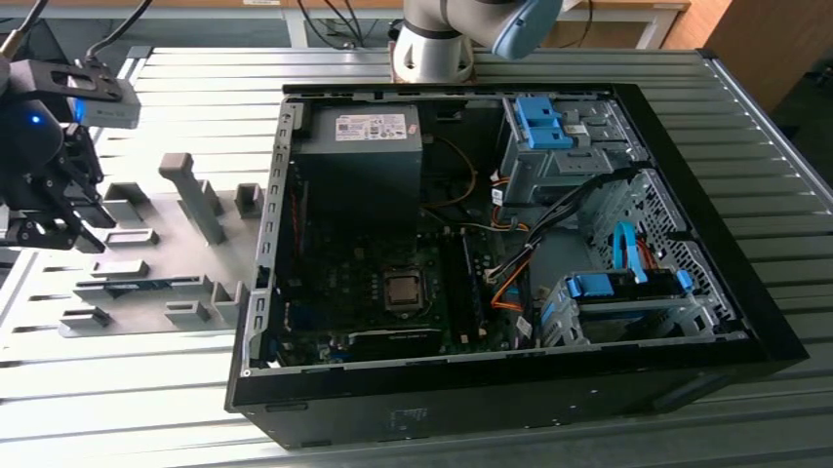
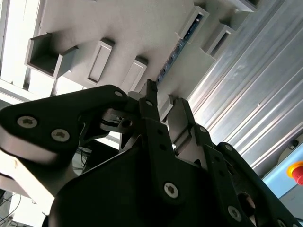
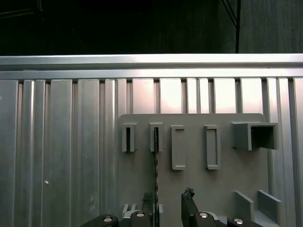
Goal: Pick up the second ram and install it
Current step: 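Pick up the second ram and move it above second insertion slot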
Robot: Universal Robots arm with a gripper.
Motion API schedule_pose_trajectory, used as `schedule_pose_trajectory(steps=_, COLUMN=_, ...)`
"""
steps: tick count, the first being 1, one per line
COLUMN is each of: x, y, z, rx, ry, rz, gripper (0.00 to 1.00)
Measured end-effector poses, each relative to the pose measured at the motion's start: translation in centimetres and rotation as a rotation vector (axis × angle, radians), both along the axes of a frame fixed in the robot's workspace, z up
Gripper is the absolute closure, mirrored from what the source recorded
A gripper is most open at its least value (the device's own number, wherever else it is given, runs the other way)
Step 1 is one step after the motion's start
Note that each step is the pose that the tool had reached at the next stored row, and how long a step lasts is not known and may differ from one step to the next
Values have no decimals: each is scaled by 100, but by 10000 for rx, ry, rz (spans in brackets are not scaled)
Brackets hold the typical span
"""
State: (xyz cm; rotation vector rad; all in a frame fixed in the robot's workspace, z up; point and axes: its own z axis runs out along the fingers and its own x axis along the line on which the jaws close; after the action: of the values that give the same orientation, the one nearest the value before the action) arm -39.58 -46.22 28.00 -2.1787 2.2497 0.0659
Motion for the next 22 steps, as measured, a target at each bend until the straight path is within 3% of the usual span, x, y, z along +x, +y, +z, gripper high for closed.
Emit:
schedule_pose_trajectory(steps=10, x=-9, y=-31, z=-175, rx=-3, ry=3, rz=0, gripper=63)
schedule_pose_trajectory(steps=16, x=-9, y=-32, z=-190, rx=-1, ry=-1, rz=0, gripper=63)
schedule_pose_trajectory(steps=22, x=-10, y=-73, z=-294, rx=-3, ry=1, rz=0, gripper=63)
